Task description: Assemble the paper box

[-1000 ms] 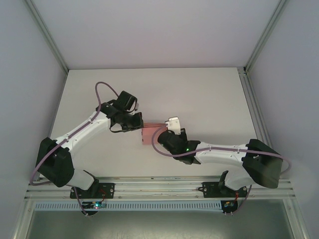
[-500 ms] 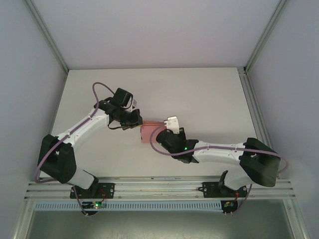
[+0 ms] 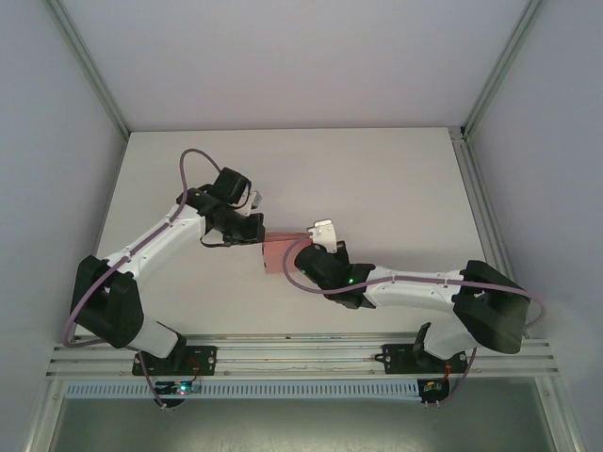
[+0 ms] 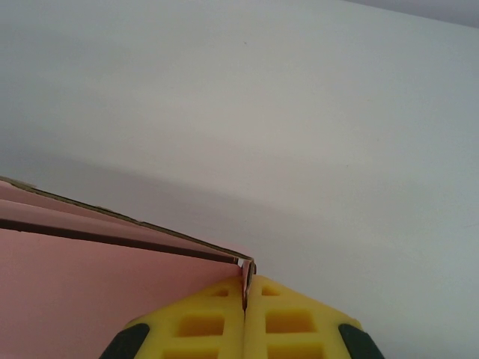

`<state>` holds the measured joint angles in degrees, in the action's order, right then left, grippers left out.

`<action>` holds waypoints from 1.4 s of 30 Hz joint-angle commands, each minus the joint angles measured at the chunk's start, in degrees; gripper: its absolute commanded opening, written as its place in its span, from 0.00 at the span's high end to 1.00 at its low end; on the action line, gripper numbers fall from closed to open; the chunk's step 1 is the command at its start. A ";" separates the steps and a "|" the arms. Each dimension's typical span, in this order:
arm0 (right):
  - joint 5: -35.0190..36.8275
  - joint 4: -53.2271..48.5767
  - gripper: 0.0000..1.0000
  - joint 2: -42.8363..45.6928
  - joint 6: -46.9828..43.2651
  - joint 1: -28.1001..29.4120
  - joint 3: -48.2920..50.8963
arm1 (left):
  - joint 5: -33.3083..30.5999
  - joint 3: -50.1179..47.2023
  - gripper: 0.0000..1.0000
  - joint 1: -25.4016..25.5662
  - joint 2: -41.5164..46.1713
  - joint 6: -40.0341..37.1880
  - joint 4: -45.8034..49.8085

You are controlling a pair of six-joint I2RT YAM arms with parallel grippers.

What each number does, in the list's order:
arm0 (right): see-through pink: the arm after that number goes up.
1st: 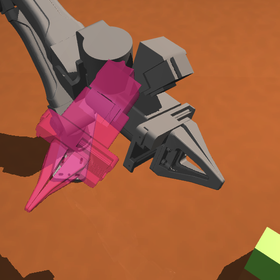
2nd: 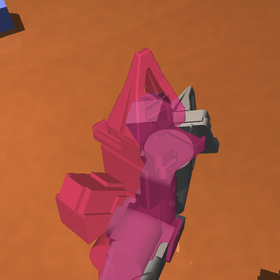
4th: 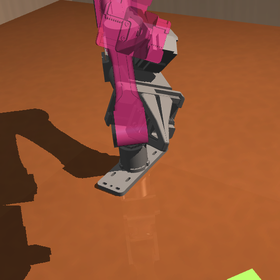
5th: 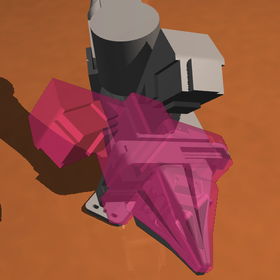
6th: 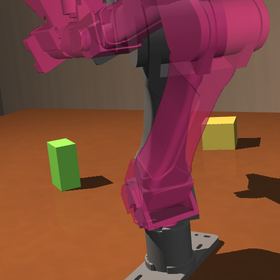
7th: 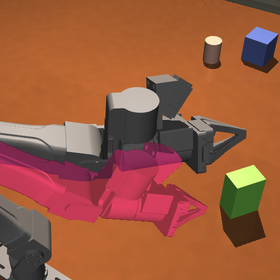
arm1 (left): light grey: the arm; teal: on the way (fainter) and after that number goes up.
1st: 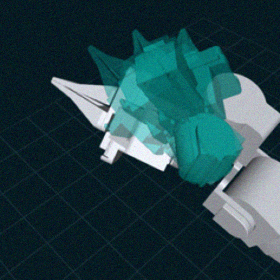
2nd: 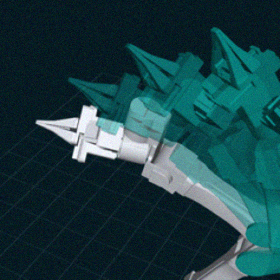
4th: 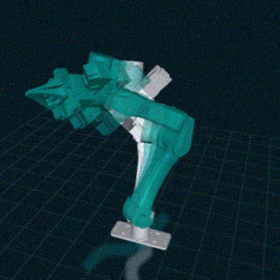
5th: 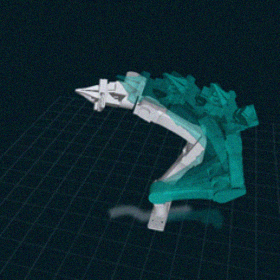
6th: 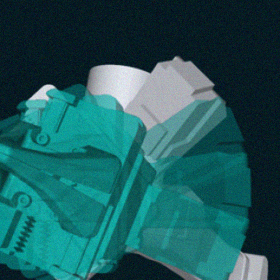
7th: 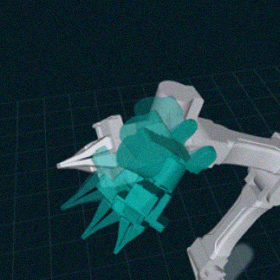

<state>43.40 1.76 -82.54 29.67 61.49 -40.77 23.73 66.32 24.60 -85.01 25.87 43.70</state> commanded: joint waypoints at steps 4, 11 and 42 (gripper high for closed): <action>-5.95 -4.52 1.00 -2.01 -1.10 -0.53 0.82 | -1.21 -2.42 1.00 2.80 -1.61 -4.42 3.32; -6.48 -1.96 1.00 -1.13 -1.58 -0.94 2.81 | -3.22 -5.84 1.00 7.82 -0.87 -9.59 4.12; -6.83 1.78 1.00 -0.78 0.40 0.28 9.89 | -4.96 -9.68 0.26 10.11 13.82 7.54 -4.83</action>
<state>42.65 12.34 -80.51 28.82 60.64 -33.89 19.22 57.30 34.17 -75.09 28.38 41.25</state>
